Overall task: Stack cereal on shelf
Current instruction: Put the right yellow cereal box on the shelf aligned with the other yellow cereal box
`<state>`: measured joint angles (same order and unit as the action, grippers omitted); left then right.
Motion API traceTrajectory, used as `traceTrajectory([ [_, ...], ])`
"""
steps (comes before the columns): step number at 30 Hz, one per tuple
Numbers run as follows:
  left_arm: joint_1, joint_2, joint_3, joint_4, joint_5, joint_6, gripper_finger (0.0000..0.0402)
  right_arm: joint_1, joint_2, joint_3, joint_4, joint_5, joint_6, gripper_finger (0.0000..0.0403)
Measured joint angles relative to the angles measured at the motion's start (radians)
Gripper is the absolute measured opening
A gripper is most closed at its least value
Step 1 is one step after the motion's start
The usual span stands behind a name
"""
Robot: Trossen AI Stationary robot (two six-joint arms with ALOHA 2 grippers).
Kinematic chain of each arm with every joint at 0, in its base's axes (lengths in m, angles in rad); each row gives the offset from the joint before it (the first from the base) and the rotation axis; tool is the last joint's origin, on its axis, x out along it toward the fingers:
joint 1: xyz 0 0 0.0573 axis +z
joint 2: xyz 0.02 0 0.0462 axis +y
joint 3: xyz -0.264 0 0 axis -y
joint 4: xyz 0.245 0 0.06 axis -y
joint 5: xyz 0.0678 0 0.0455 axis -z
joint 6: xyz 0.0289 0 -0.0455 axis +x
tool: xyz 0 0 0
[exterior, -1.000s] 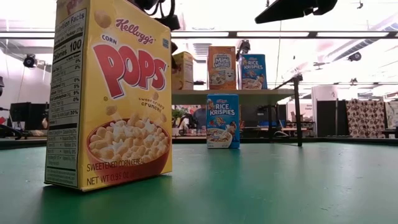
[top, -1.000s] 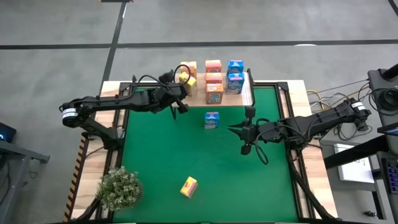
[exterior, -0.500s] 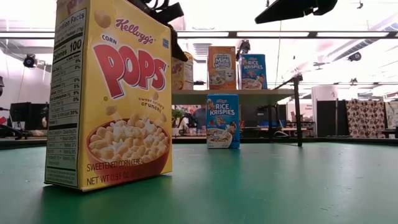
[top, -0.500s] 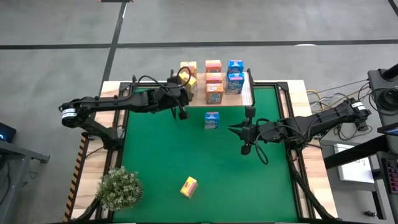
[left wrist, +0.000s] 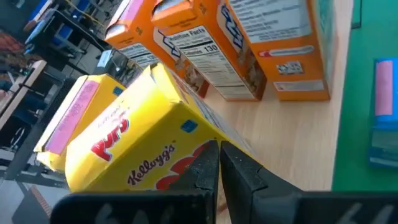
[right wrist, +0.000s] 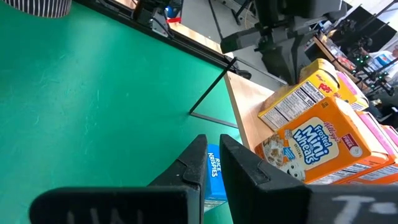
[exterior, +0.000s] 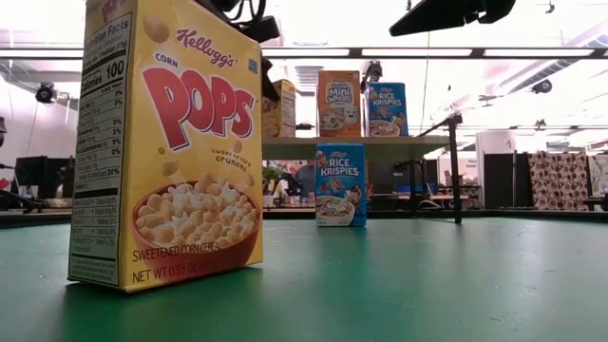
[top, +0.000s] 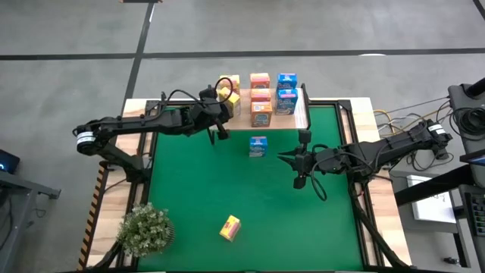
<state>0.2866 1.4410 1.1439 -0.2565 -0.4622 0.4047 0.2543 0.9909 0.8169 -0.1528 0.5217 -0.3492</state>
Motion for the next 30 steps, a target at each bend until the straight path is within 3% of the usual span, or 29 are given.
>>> traceTrajectory([
  [12, 0.017, 0.034, -0.001, 0.086, 0.0, -0.025, 0.0, 0.0, 0.0, 0.0, 0.001, 0.0, 0.0, 0.0031],
  [21, 0.017, 0.047, -0.001, 0.013, 0.001, -0.088, 0.0, 0.0, 0.0, 0.0, 0.0, 0.0, 0.001, 0.0031],
  [30, 0.016, 0.047, -0.003, 0.06, 0.07, -0.143, 0.0, 0.0, 0.0, 0.0, 0.001, 0.0, 0.001, 0.0031],
])
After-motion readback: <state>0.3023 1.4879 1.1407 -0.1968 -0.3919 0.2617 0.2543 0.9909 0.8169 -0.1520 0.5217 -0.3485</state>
